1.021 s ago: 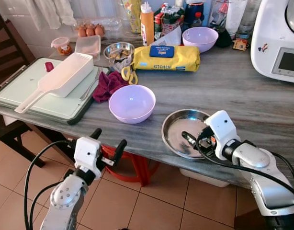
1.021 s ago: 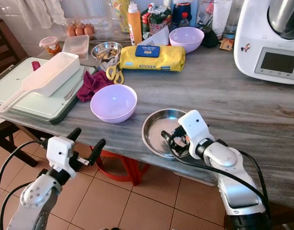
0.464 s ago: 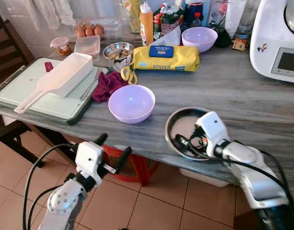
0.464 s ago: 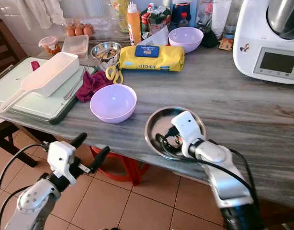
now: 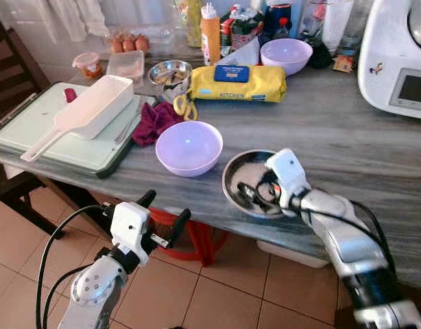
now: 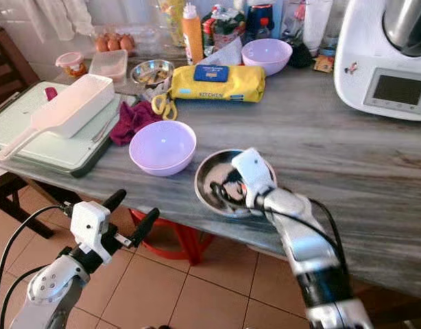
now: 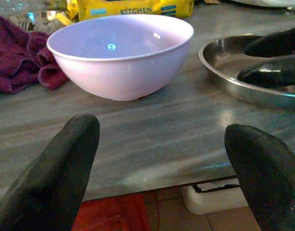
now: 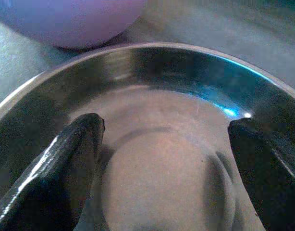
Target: Setting the table
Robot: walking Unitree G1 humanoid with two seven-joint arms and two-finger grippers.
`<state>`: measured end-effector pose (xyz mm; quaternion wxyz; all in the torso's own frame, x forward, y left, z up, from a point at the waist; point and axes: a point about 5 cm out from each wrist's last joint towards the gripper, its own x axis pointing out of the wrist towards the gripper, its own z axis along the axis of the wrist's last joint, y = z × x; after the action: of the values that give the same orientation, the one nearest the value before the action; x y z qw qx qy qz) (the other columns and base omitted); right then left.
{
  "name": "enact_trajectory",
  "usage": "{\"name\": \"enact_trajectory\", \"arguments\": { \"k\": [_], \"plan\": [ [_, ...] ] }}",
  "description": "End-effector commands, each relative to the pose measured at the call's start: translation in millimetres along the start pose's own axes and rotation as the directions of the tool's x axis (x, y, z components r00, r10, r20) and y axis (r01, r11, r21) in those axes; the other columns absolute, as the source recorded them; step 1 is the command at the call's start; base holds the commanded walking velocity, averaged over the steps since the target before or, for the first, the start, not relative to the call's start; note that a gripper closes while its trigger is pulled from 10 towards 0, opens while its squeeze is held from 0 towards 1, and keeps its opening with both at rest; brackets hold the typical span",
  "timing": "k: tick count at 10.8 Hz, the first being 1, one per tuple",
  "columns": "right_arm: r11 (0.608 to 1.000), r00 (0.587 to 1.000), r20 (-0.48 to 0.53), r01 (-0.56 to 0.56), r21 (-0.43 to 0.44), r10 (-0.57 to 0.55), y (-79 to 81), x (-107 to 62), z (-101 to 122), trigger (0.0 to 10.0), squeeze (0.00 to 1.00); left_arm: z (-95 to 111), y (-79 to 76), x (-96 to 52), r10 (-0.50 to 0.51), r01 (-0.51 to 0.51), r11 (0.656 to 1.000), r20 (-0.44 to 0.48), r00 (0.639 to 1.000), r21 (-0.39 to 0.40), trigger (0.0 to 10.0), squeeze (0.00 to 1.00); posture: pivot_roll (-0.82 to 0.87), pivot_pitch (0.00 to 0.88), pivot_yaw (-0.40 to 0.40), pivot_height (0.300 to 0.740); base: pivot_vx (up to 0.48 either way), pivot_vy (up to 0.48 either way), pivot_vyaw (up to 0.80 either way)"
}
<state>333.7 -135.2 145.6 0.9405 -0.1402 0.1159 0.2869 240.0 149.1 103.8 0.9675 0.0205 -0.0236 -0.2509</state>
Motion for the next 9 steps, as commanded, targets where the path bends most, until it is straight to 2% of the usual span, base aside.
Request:
{"name": "enact_trajectory", "arguments": {
  "k": [1, 5, 9],
  "plan": [
    [1.000, 1.000, -0.005, -0.009, 0.001, 0.009, 2.9, 8.6, -0.1, 10.0, 0.00, 0.4, 0.7, -0.8, 0.003, -0.003, 1.000, -0.009, 1.000, 0.007, 10.0, 0.00, -0.14, 0.140, 0.082, 0.740, 0.000, 0.000, 0.00],
    [1.000, 0.999, 0.017, -0.030, 0.011, 0.029, 7.4, 24.0, 7.8, 10.0, 0.00, -0.1, -1.0, -1.3, 0.004, -0.004, 1.000, -0.014, 1.000, 0.006, 10.0, 0.00, -0.14, 0.147, 0.076, 0.740, 0.000, 0.000, 0.00],
    [0.995, 0.994, 0.050, -0.095, 0.008, 0.094, 22.8, 37.6, 16.5, 10.0, 0.00, -1.3, -1.6, -0.7, 0.002, -0.001, 1.000, -0.016, 1.000, 0.005, 10.0, 0.00, -0.13, 0.147, 0.079, 0.740, 0.000, 0.000, 0.00]
  ]
}}
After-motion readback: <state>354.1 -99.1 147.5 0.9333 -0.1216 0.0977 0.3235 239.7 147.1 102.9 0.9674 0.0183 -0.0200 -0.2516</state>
